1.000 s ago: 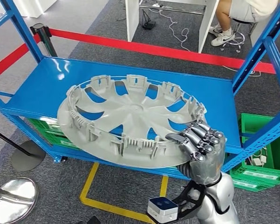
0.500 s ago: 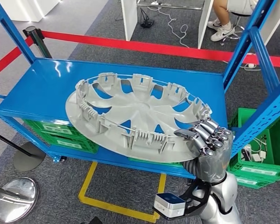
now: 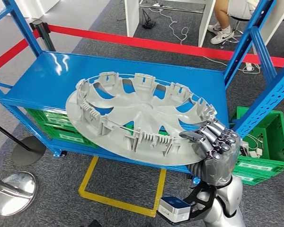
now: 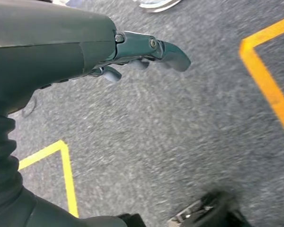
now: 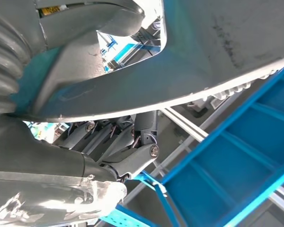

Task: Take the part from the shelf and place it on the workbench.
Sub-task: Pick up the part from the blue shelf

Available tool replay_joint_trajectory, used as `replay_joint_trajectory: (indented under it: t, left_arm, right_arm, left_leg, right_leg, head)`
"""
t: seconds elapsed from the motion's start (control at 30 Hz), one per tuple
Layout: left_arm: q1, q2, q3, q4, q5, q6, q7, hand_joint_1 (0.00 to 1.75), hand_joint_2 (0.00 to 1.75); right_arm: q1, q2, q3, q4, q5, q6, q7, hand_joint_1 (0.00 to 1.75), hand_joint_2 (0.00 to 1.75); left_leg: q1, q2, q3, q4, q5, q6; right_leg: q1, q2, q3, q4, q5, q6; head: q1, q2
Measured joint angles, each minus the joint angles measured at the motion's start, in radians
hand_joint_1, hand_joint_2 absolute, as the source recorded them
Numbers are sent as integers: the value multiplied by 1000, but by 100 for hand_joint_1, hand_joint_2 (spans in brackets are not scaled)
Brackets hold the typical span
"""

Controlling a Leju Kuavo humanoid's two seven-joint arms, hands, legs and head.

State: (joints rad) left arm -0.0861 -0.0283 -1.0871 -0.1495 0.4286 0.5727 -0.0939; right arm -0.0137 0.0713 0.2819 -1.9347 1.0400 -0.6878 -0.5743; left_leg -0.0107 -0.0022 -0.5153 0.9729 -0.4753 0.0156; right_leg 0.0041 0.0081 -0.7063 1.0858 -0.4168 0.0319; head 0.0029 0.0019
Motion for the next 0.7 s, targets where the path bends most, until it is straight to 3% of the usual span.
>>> replay_joint_trajectory:
  t: [0.07, 0.1, 0.13, 0.17, 0.2, 0.23, 0.27, 0.33, 0.37, 0.43, 0.47, 0.53, 0.6, 0.63, 0.67, 0.7]
  left_arm:
    - [0, 0, 0, 0, 2, -1, 3, 0, 175]
    - [0, -1, 0, 0, 2, -2, 4, 0, 175]
    - [0, -2, 0, 0, 4, -3, 5, 0, 175]
    - [0, -2, 0, 0, 6, -4, 6, 0, 175]
    - [0, -2, -1, 0, 8, -4, 7, 0, 175]
    - [0, -2, -1, 0, 10, -4, 7, 0, 175]
    - [0, -2, -1, 0, 11, -4, 7, 0, 175]
    - [1, -1, -1, 0, 12, -4, 7, 0, 175]
    - [1, -1, -1, 0, 12, -4, 7, 0, 175]
    - [2, 0, -1, 1, 14, -4, 7, 0, 175]
    - [3, 0, -1, 1, 15, -4, 7, 0, 175]
    - [3, 1, -1, 1, 17, -4, 7, 0, 175]
    - [1, 0, -2, 1, 17, -4, 7, 0, 175]
    - [0, 0, -2, 1, 17, -4, 7, 0, 175]
    - [0, -1, -2, 1, 18, -4, 7, 0, 175]
    - [0, -1, -2, 1, 19, -4, 7, 0, 175]
  right_arm:
    - [2, 0, -5, 0, -3, 0, 5, 175, 175]
    - [2, 0, -6, 0, -6, 0, 8, 175, 175]
    - [2, 0, -8, 0, -9, 0, 12, 175, 175]
    - [2, 0, -9, 1, -12, 0, 16, 175, 175]
    - [2, 0, -10, 1, -15, 0, 20, 175, 175]
    - [2, 0, -11, 1, -17, 0, 25, 175, 175]
    - [2, 0, -11, 1, -19, 0, 28, 175, 175]
    - [1, 0, -11, 1, -20, 0, 32, 175, 175]
    - [0, 0, -12, 1, -20, 0, 33, 175, 175]
    - [1, 0, -12, 1, -17, 0, 35, 175, 175]
    - [1, 0, -13, 1, -14, 0, 36, 175, 175]
    - [1, 0, -14, 1, -9, -1, 36, 175, 175]
    - [2, 0, -16, 1, -7, -1, 36, 175, 175]
    - [2, 0, -17, 1, -6, -1, 36, 175, 175]
    - [2, 0, -18, 1, -6, -1, 36, 175, 175]
    - [3, 0, -18, 1, -5, -1, 36, 175, 175]
  left_leg:
    - [3, 1, -24, 0, 21, 6]
    - [3, 2, -37, 0, 32, 6]
    - [3, 2, -51, 1, 43, 5]
    - [3, 2, -64, 2, 53, 4]
    - [3, 2, -77, 3, 63, 2]
    - [4, 2, -89, 4, 72, -2]
    - [3, 2, -99, 6, 81, -6]
    - [0, 1, -111, 12, 96, -15]
    - [-1, 0, -115, 13, 104, -18]
    - [-1, 0, -122, 17, 114, -26]
    - [0, 0, -130, 26, 99, -31]
    - [3, 0, -157, 97, 16, -43]
    - [7, 1, -186, 226, -78, -51]
    - [8, 1, -191, 278, -93, -53]
    - [9, 1, -185, 305, -84, -53]
    - [9, 1, -164, 299, -57, -52]
  right_leg:
    - [-3, -1, -28, 112, -102, 9]
    - [-5, -1, -36, 176, -137, 12]
    - [-5, -1, -35, 222, -148, 15]
    - [-5, -1, -21, 238, -134, 17]
    - [-6, -1, 10, 220, -106, 18]
    - [-6, -1, 57, 167, -80, 19]
    - [-7, -1, 113, 95, -74, 21]
    - [-6, 1, 200, -33, -100, 16]
    - [-4, 2, 217, -61, -113, 10]
    - [-5, 1, 202, -66, -106, -9]
    - [-6, 0, 192, -65, -98, -19]
    - [-9, -2, 170, -65, -76, -37]
    - [-8, -3, 141, -63, -52, -43]
    - [-8, -4, 127, -62, -42, -43]
    - [-7, -4, 113, -61, -32, -41]
    - [-7, -4, 100, -60, -22, -40]
  head:
    - [3, 0]
    - [3, 0]
    - [3, 0]
    - [3, 0]
    - [3, 0]
    - [3, 0]
    - [4, 0]
    - [3, 0]
    - [3, 0]
    - [3, 0]
    - [1, 0]
    - [-2, 0]
    - [-5, 0]
    - [-5, 0]
    - [-5, 0]
    - [-5, 0]
